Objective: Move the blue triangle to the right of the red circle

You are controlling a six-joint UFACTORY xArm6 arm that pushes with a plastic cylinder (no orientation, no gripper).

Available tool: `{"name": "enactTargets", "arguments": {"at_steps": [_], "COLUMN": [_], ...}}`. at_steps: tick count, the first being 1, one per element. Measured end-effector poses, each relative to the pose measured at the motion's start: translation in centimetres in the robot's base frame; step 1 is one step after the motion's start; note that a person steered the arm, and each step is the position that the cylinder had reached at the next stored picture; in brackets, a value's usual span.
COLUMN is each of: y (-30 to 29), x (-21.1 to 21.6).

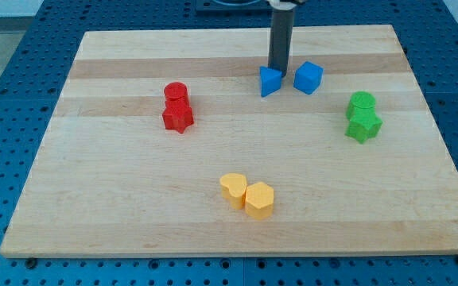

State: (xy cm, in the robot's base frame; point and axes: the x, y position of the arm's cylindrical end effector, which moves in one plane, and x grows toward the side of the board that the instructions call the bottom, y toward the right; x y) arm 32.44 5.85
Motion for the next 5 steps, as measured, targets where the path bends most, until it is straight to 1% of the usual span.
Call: {"name": "enactTargets", "arguments": {"at_steps": [3, 4, 5], "y": [-0.4, -0.4, -0.4], "x": [7.5, 9.2, 9.8]}}
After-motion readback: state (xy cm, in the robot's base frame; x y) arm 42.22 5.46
